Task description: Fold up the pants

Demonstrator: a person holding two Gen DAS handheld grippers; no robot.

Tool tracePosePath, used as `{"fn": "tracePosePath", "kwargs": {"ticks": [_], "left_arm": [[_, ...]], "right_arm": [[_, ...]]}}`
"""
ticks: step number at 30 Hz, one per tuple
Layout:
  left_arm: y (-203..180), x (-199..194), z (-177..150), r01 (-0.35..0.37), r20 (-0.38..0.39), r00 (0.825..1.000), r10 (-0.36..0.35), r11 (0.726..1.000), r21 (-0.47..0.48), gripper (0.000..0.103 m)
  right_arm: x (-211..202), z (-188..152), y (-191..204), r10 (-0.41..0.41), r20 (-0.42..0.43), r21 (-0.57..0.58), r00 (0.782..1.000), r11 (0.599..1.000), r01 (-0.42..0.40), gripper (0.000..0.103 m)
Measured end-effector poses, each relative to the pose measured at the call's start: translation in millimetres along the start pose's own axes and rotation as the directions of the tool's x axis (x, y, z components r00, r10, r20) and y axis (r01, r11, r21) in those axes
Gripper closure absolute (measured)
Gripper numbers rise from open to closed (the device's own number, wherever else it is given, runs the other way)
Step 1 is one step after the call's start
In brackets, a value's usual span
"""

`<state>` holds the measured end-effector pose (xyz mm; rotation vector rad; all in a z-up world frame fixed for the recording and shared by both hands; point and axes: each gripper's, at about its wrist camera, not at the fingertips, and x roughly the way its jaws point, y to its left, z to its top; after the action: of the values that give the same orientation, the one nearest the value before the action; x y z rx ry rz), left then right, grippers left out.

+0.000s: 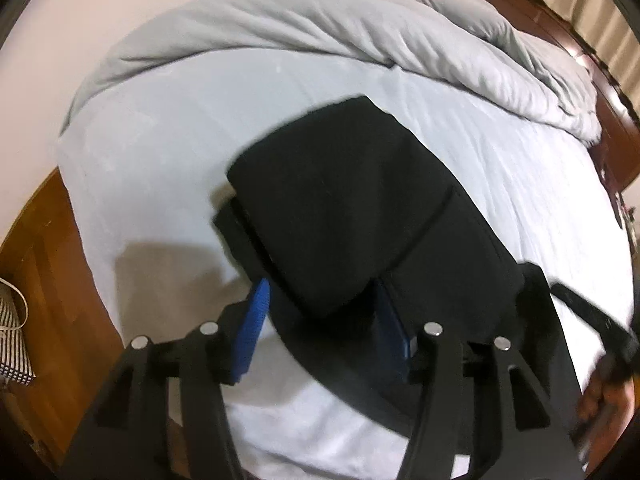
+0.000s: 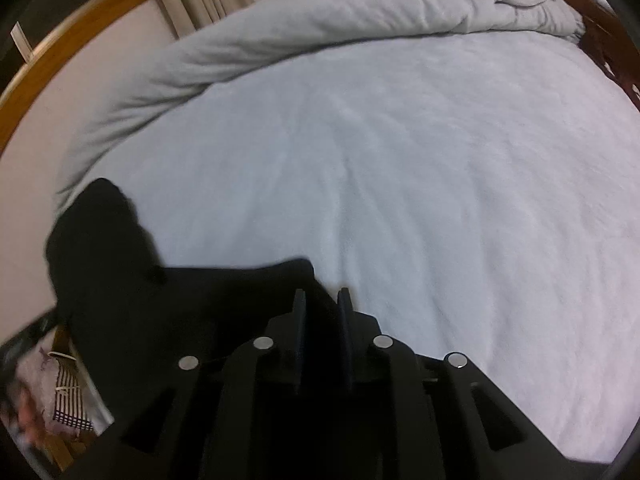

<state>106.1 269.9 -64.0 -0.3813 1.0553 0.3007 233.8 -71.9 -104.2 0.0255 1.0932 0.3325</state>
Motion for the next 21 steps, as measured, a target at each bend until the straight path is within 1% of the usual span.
{"fn": "tracePosePath", "kwargs": {"ticks": [1,2,3,4,6,7,9,10,11,13,14,15,17,18,19,20,21], "left_arm": [[-0.4,5.7,1.0,-0.008,-0.017,1.000,0.008,1.000,0.004,0.057],[-0.5,12.6,0.5,-0.015,-0.043,0.999,0.016,1.000,0.007,0.059],[-1.8,19.1,-1.6,-0.038,-0.051,0.998,0.039,0.999,0.017,0.059],[-4.1,20.8,-3.7,-0.056,-0.040,0.998,0.057,0.998,0.035,0.059],[-10.8,20.4,-7.8,-0.095,-0.016,0.995,0.097,0.993,0.066,0.060],[-12.1,19.3,-8.8,-0.099,-0.017,0.995,0.100,0.993,0.064,0.064],[-12.3,17.3,-8.8,-0.091,-0.037,0.995,0.093,0.994,0.053,0.067],[-12.2,14.7,-8.4,-0.089,-0.041,0.995,0.091,0.995,0.051,0.071],[-13.0,10.3,-8.3,-0.093,-0.041,0.995,0.095,0.994,0.056,0.073],[-14.4,-2.8,-8.0,-0.123,-0.037,0.991,0.126,0.990,0.064,0.085],[-15.5,-9.5,-9.5,-0.131,-0.028,0.991,0.133,0.989,0.067,0.085],[-18.0,-21.5,-11.8,-0.150,-0.003,0.989,0.151,0.986,0.074,0.084],[-26.0,-43.5,-19.7,-0.175,0.050,0.984,0.171,0.980,0.092,0.077],[-35.5,-55.9,-27.0,-0.182,0.081,0.982,0.173,0.976,0.119,0.068],[-44.5,-64.2,-33.1,-0.185,0.103,0.980,0.171,0.973,0.142,0.063],[-55.8,-71.1,-40.1,-0.174,0.120,0.981,0.154,0.970,0.170,0.060],[-73.3,-76.6,-49.5,-0.136,0.120,0.986,0.112,0.966,0.220,0.053]], "right_arm": [[-7.0,-8.6,-1.3,-0.001,-0.010,-0.001,1.000,1.000,0.001,0.086],[-13.9,-19.9,-2.7,0.003,-0.022,-0.003,1.000,1.000,-0.003,0.086],[-16.6,-24.9,-0.3,0.007,-0.031,0.000,0.999,1.000,-0.007,0.086],[-16.8,-35.2,-2.6,0.004,-0.049,0.009,0.999,1.000,-0.003,0.086],[-5.8,-52.3,-7.8,-0.016,-0.112,0.013,0.994,1.000,0.017,0.087],[3.3,-56.7,-11.1,-0.012,-0.120,0.024,0.993,1.000,0.015,0.088],[7.7,-56.1,-14.9,-0.002,-0.110,0.036,0.994,0.999,0.006,0.089],[6.3,-52.3,-15.5,0.004,-0.109,0.041,0.994,0.999,0.001,0.089],[1.5,-48.7,-16.3,0.016,-0.102,0.048,0.995,0.999,-0.011,0.087],[-14.2,-47.1,-20.3,0.066,-0.083,0.064,0.994,0.996,-0.061,0.086],[-27.8,-49.8,-24.8,0.084,-0.066,0.068,0.994,0.995,-0.079,0.085],[-39.7,-53.7,-30.2,0.081,-0.052,0.068,0.995,0.995,-0.078,0.084],[-64.5,-67.8,-48.3,0.053,-0.030,0.083,0.998,0.995,-0.051,0.076],[-83.2,-84.2,-68.8,0.018,-0.022,0.115,1.000,0.993,-0.015,0.076],[-94.3,-96.9,-83.4,-0.010,-0.019,0.143,1.000,0.990,0.013,0.076],[-107.4,-114.6,-103.2,-0.045,-0.019,0.179,0.999,0.983,0.047,0.076],[-114.5,-127.2,-117.2,-0.068,-0.023,0.210,0.997,0.975,0.071,0.074]]}}
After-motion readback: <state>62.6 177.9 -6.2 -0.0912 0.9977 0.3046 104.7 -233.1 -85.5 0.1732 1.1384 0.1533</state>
